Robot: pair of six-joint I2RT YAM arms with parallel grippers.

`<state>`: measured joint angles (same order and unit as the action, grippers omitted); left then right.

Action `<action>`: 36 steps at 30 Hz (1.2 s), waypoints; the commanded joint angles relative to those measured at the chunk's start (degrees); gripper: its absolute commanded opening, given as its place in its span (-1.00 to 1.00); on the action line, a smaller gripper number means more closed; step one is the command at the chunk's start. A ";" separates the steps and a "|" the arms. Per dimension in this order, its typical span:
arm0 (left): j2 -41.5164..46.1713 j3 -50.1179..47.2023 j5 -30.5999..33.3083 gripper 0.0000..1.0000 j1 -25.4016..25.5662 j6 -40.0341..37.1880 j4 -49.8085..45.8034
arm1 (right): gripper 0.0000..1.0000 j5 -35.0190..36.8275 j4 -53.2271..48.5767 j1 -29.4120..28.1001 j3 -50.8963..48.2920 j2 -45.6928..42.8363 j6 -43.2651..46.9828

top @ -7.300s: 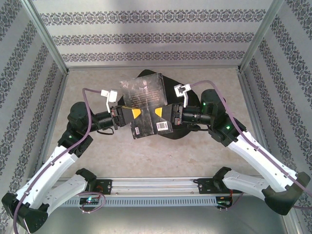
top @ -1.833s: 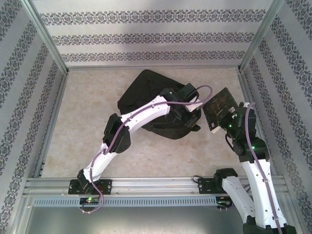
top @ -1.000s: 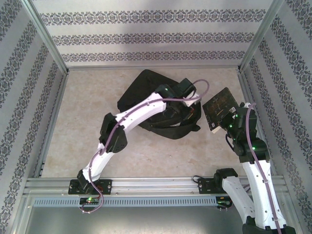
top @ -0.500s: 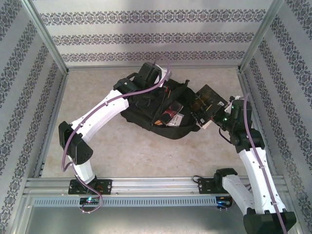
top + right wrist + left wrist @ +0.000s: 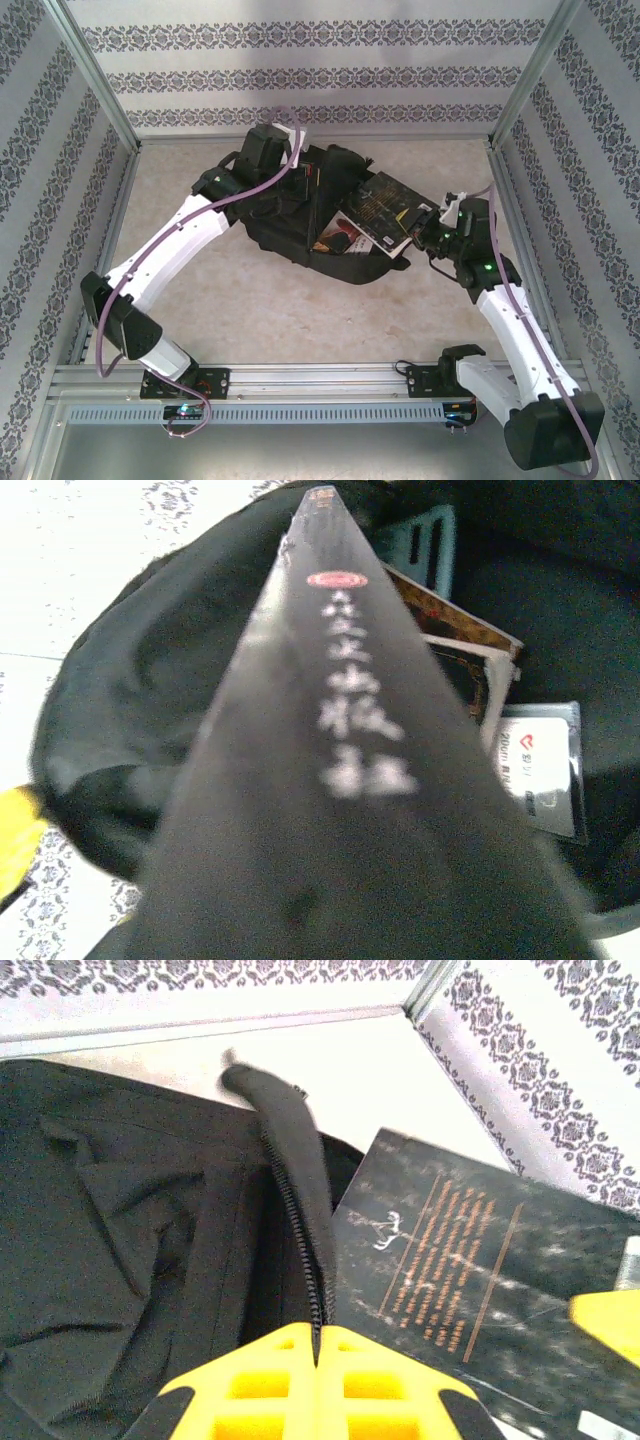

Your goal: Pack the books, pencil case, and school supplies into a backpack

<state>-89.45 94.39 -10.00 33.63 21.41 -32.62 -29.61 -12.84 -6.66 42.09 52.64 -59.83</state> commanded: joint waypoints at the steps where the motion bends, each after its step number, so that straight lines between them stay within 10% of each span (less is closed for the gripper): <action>1: 3.43 -0.40 2.30 -1.00 -1.16 2.14 4.57 | -1.00 -1.67 8.15 -1.01 -2.23 -0.32 -2.42; 17: 3.41 1.17 -2.29 -1.00 -1.81 4.06 5.09 | -1.00 5.55 7.42 -7.57 -2.06 10.04 7.43; 36: 1.21 1.76 -8.25 -1.00 -1.79 7.96 6.69 | -0.97 13.00 27.10 -18.05 12.66 37.68 -3.88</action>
<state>-88.58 93.03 -16.32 32.49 27.77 -31.57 -18.81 6.57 -23.51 51.37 85.97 -61.36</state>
